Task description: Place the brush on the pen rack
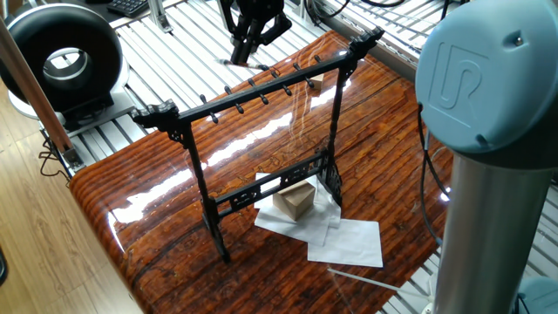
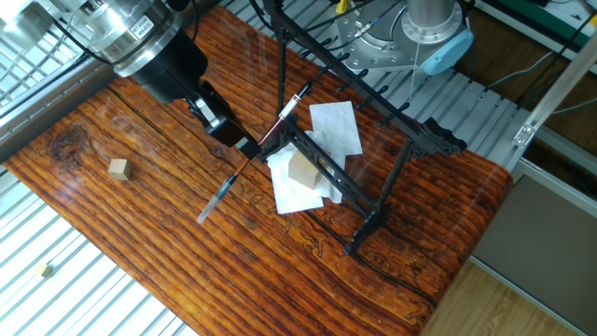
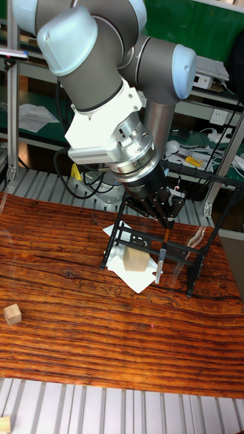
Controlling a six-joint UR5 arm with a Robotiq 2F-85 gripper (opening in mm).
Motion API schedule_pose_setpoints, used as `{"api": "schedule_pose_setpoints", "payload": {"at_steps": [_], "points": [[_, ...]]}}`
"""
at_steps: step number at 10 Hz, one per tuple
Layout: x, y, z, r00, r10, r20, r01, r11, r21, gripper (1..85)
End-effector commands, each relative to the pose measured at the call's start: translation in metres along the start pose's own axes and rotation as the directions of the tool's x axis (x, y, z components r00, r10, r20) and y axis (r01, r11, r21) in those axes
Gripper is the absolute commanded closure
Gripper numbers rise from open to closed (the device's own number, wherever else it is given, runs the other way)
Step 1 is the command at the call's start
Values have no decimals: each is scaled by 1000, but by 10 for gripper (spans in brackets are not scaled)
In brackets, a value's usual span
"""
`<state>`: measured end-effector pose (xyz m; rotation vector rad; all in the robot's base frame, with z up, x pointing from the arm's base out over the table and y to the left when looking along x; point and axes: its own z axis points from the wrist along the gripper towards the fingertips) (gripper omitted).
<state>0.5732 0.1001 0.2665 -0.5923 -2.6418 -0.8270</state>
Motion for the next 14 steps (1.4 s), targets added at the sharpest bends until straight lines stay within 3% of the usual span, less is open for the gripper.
{"api": "schedule_pose_setpoints", "payload": {"at_steps": [1,5,8,14], "points": [[-1,2,4,1000,-2,9,2,1000,-6,847],[1,-1,2,1000,1,16,-1,1000,7,847],[8,1,1,1000,10,-7,-10,1000,-4,847],[8,0,-2,1000,3,18,-3,1000,1,847]]}}
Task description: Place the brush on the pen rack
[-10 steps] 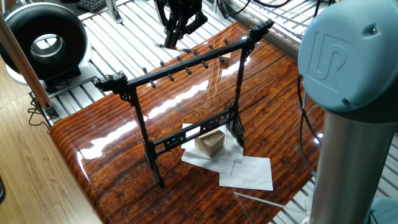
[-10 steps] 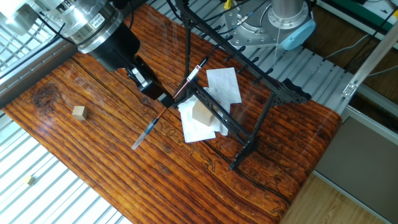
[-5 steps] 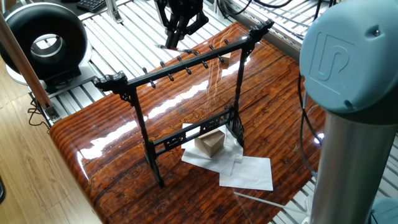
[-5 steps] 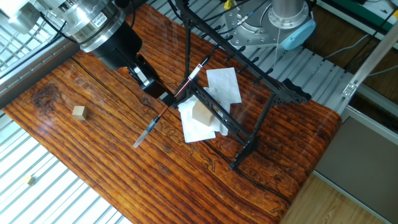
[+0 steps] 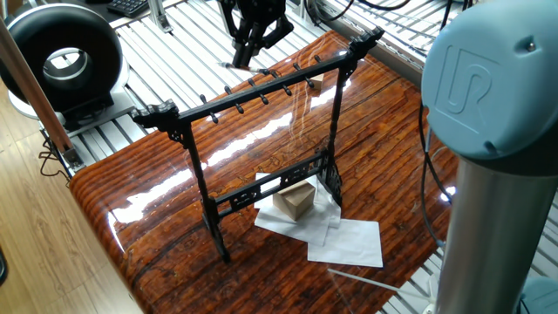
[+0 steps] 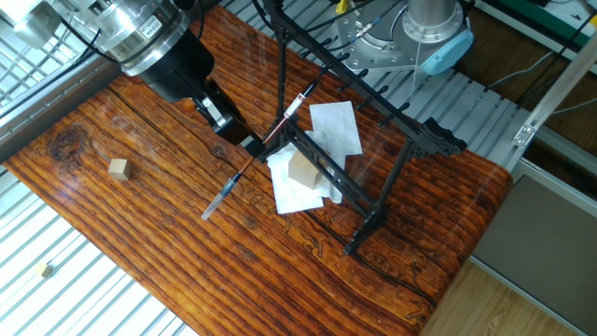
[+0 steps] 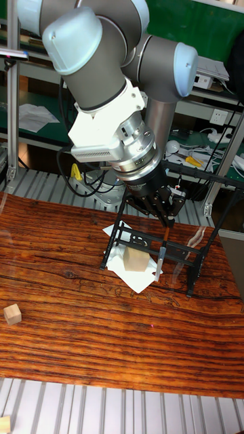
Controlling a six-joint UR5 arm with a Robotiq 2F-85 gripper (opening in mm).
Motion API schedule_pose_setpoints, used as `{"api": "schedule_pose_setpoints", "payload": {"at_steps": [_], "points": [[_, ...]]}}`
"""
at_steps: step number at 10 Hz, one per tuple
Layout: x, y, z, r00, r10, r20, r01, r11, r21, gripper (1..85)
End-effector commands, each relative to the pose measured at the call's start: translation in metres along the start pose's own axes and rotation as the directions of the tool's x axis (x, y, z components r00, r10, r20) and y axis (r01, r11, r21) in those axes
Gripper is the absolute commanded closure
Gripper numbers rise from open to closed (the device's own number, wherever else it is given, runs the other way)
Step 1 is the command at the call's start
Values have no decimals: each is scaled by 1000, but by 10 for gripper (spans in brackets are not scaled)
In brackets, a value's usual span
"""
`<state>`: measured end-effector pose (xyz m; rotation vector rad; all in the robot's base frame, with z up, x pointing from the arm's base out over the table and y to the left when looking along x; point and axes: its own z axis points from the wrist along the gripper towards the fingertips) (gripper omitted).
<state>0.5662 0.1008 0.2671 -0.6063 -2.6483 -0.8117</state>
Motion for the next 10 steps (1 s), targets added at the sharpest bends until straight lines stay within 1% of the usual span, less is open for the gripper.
{"api": "schedule_pose_setpoints", "payload": {"at_steps": [1,4,5,10], "points": [[0,3,-3,1000,-6,15,6,1000,-13,847],[-3,4,-3,1000,-6,30,7,1000,-16,847],[-4,3,-4,999,-8,38,9,1000,-12,847],[-4,3,-4,999,-3,43,4,1000,-10,847]]}}
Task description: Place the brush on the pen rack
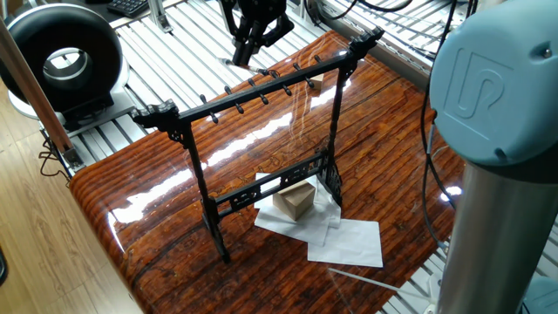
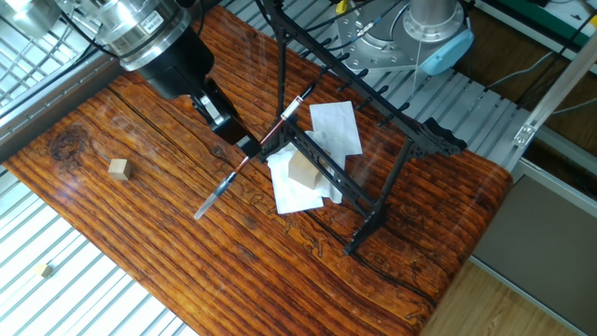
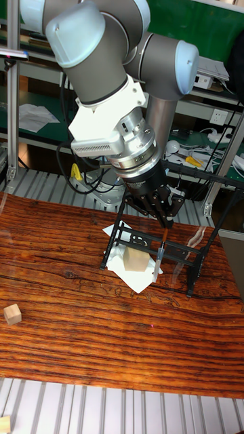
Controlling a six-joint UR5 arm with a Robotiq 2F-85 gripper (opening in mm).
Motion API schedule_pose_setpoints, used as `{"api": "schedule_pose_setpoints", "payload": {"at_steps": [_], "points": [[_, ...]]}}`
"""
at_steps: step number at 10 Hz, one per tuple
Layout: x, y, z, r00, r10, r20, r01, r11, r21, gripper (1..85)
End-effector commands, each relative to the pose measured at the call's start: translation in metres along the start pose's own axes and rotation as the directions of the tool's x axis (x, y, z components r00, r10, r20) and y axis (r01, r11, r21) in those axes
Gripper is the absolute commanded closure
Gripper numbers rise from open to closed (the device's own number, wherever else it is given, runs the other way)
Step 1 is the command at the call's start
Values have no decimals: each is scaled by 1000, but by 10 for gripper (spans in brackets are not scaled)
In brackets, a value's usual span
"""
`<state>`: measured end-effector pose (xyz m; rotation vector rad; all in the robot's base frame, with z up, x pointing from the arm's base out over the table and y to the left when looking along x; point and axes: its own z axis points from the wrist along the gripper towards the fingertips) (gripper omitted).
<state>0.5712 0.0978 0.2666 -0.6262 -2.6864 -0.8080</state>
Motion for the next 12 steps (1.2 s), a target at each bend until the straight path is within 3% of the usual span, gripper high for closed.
{"api": "schedule_pose_setpoints", "payload": {"at_steps": [1,12], "points": [[1,2,-2,1000,0,2,0,1000,-6,847],[3,3,-1,1000,21,8,-21,1000,-1,847]]}}
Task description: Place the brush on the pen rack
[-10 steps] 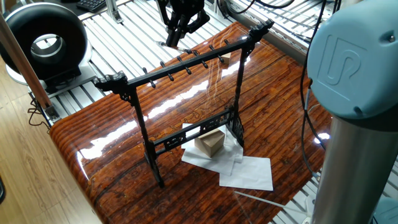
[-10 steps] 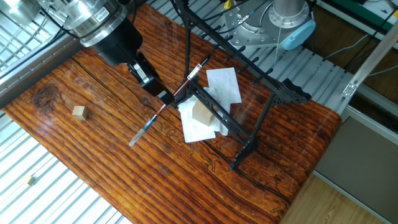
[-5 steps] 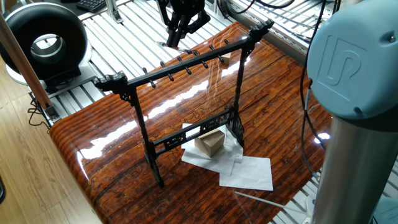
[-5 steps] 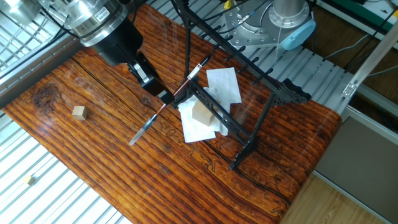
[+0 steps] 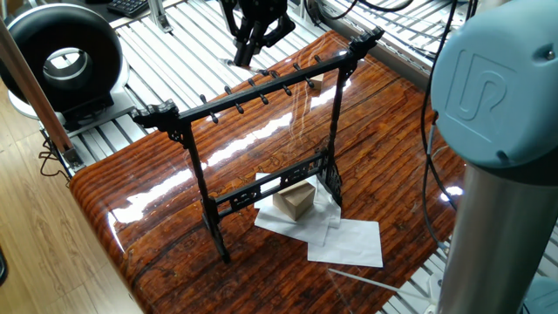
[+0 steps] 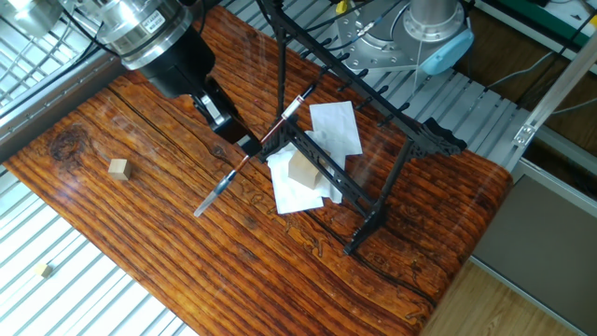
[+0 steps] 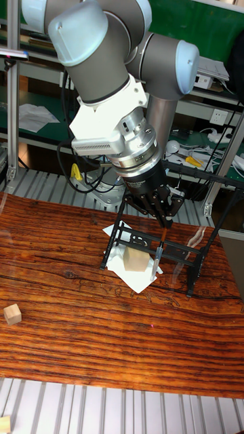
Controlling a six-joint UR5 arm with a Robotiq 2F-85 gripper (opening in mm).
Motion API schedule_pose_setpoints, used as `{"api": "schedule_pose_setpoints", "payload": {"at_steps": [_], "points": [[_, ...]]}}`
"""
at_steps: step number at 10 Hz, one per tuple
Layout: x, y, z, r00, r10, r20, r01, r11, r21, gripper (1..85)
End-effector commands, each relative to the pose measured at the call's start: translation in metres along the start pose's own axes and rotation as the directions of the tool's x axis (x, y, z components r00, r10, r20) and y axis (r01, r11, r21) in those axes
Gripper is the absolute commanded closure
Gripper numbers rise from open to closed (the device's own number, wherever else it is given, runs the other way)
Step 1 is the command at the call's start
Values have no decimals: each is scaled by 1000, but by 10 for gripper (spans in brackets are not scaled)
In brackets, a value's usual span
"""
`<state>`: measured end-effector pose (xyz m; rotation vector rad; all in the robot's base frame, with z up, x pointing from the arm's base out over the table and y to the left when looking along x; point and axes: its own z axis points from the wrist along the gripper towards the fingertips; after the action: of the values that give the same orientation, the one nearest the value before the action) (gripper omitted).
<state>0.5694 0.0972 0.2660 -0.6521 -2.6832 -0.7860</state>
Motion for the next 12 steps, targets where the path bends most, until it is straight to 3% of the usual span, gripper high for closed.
{"api": "schedule_pose_setpoints", "payload": {"at_steps": [1,12], "points": [[2,5,0,1000,1,12,-1,1000,-11,847],[-2,-1,-2,998,-39,55,38,999,14,847]]}}
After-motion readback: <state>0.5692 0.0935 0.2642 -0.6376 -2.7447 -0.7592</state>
